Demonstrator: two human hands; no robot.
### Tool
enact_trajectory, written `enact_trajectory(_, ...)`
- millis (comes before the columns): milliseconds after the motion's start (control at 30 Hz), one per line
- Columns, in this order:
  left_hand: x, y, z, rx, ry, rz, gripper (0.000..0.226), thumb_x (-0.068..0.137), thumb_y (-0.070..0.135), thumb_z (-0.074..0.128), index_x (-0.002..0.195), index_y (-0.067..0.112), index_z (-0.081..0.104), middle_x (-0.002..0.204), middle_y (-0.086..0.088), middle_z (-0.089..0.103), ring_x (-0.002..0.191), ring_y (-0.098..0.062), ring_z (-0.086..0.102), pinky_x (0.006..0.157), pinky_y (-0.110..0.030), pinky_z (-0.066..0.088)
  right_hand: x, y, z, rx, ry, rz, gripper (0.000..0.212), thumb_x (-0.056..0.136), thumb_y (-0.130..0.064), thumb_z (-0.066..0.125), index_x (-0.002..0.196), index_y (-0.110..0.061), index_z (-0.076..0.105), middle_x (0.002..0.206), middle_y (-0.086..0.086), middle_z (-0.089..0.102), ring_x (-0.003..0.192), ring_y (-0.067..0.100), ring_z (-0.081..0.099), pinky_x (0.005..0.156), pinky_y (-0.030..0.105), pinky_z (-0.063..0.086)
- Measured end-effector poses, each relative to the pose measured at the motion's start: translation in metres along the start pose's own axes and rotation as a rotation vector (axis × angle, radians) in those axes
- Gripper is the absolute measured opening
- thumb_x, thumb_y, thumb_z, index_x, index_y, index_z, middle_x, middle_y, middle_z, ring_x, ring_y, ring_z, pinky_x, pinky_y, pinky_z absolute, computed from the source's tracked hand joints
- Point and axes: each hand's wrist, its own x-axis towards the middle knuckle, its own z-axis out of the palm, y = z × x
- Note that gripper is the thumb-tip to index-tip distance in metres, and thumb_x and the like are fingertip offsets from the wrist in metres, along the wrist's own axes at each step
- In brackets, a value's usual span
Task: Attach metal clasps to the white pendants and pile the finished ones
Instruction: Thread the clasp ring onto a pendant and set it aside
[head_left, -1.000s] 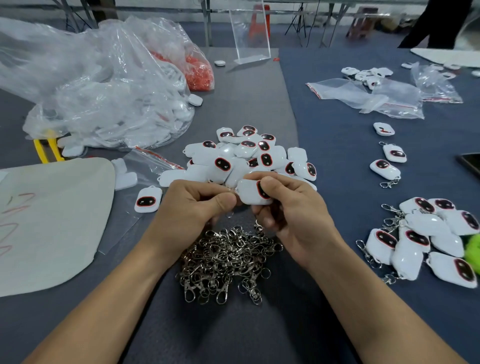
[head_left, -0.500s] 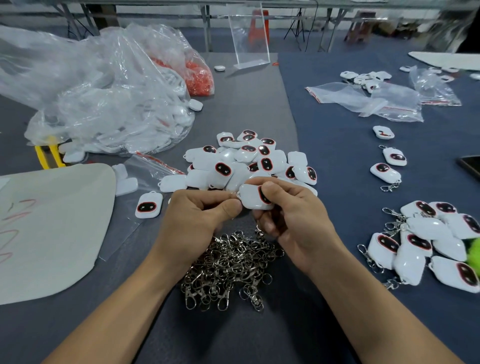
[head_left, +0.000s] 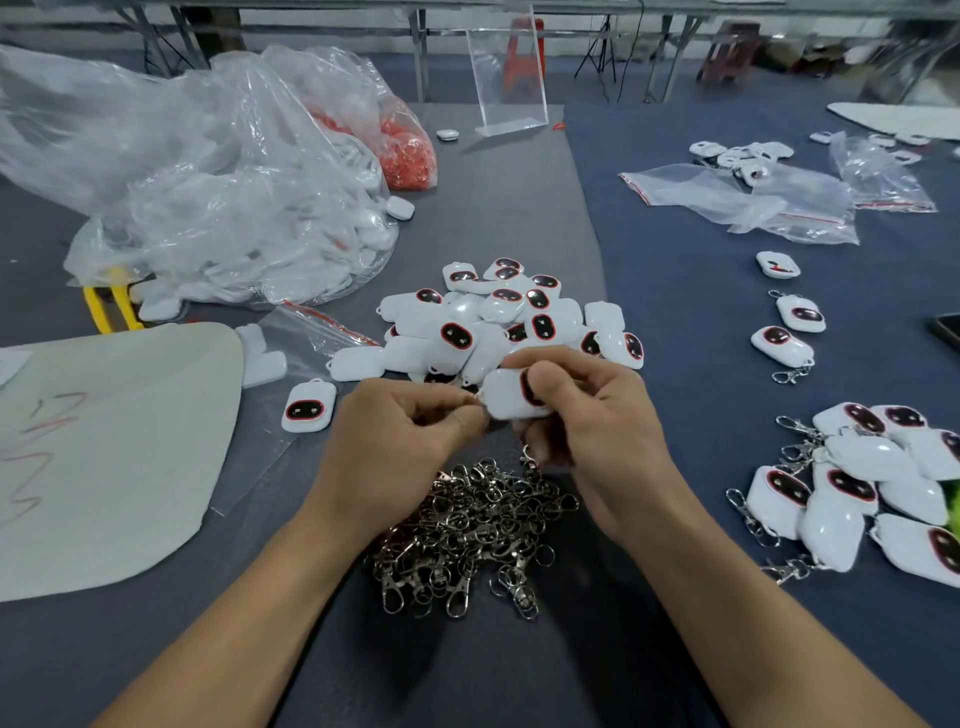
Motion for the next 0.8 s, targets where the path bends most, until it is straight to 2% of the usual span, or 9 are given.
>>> enact_trajectory(67, 0.001, 0.004, 0.002, -0.301, -0.080, -0.143, 0.007, 0.082, 0.020, 0.079, 0.077, 0.024, 0.082, 0.050, 0.010, 0.059, 0.047, 0.002, 0.047, 0.052, -0.011, 0.037, -0.001, -0.003, -0.001, 0.116, -0.032, 0.089, 0.029, 0.103, -0.010, 0.053, 0.093, -0.020, 0.078, 0.061, 0.010, 0.061, 0.040, 0.014, 0.044, 0.043, 0.024, 0.028)
enact_trajectory(167, 0.001, 0.006, 0.002, -0.384, -0.131, -0.166, 0.011, 0.081, 0.027, 0.075, 0.078, 0.019, 0.082, 0.046, 0.003, 0.048, 0.045, -0.005, 0.037, 0.049, -0.015, 0.033, -0.002, -0.002, 0.001, 0.160, -0.051, 0.120, 0.029, 0.103, -0.010, 0.052, 0.093, -0.019, 0.078, 0.061, 0.012, 0.061, 0.039, 0.014, 0.043, 0.043, 0.025, 0.025)
enact_trajectory(267, -0.001, 0.002, -0.001, -0.126, -0.075, -0.020, 0.008, 0.084, 0.021, 0.078, 0.081, 0.026, 0.082, 0.054, 0.000, 0.064, 0.053, -0.006, 0.048, 0.051, -0.026, 0.041, -0.002, -0.002, 0.001, 0.084, -0.021, 0.049, 0.027, 0.102, -0.009, 0.054, 0.092, -0.016, 0.078, 0.065, 0.013, 0.059, 0.040, 0.014, 0.041, 0.044, 0.026, 0.027)
enact_trajectory(333, 0.001, 0.000, -0.002, 0.201, -0.063, 0.154, 0.016, 0.084, 0.025, 0.072, 0.072, 0.016, 0.077, 0.057, -0.001, 0.064, 0.056, -0.013, 0.051, 0.062, -0.035, 0.043, -0.003, 0.000, 0.002, 0.000, 0.013, -0.044, 0.027, 0.100, -0.005, 0.057, 0.087, -0.015, 0.078, 0.064, 0.006, 0.060, 0.041, 0.011, 0.041, 0.042, 0.023, 0.033)
enact_trajectory(433, 0.001, 0.002, 0.000, 0.632, -0.067, 0.352, 0.018, 0.077, 0.024, 0.066, 0.063, 0.015, 0.073, 0.054, 0.003, 0.061, 0.056, -0.020, 0.051, 0.075, -0.037, 0.039, -0.007, 0.003, 0.008, -0.198, 0.038, -0.179, 0.022, 0.096, -0.007, 0.064, 0.084, -0.019, 0.078, 0.056, -0.006, 0.060, 0.046, 0.007, 0.046, 0.045, 0.025, 0.043)
enact_trajectory(500, 0.000, 0.001, 0.003, 0.723, -0.058, 0.382, 0.017, 0.077, 0.024, 0.066, 0.063, 0.017, 0.074, 0.056, 0.001, 0.063, 0.056, -0.023, 0.053, 0.076, -0.035, 0.036, -0.009, 0.005, 0.011, -0.297, 0.029, -0.222, 0.016, 0.092, -0.015, 0.065, 0.085, -0.022, 0.077, 0.058, -0.005, 0.062, 0.049, 0.014, 0.049, 0.050, 0.032, 0.048)
enact_trajectory(633, 0.000, 0.000, 0.005, 0.546, 0.054, 0.268, 0.021, 0.080, 0.031, 0.069, 0.065, 0.017, 0.071, 0.054, 0.009, 0.056, 0.059, -0.013, 0.046, 0.074, -0.031, 0.035, -0.004, 0.003, 0.008, -0.149, 0.032, -0.134, 0.022, 0.098, -0.008, 0.061, 0.090, -0.021, 0.076, 0.060, -0.002, 0.062, 0.040, 0.009, 0.044, 0.041, 0.021, 0.037)
enact_trajectory(733, 0.000, 0.000, 0.008, 0.192, 0.124, 0.117, 0.012, 0.076, 0.027, 0.083, 0.068, 0.033, 0.076, 0.050, 0.006, 0.056, 0.050, -0.004, 0.043, 0.054, -0.022, 0.036, -0.001, -0.003, 0.000, -0.085, 0.049, -0.064, 0.020, 0.096, -0.007, 0.062, 0.092, -0.023, 0.074, 0.061, 0.012, 0.063, 0.038, 0.015, 0.044, 0.039, 0.024, 0.038)
enact_trajectory(800, -0.001, -0.001, 0.009, 0.000, 0.166, 0.048, 0.025, 0.075, 0.020, 0.087, 0.069, 0.042, 0.076, 0.050, 0.008, 0.058, 0.047, 0.000, 0.042, 0.048, -0.013, 0.033, 0.001, -0.006, -0.008, -0.078, 0.058, -0.037, 0.016, 0.092, -0.007, 0.066, 0.085, -0.022, 0.067, 0.062, 0.016, 0.066, 0.037, 0.017, 0.044, 0.038, 0.023, 0.037)
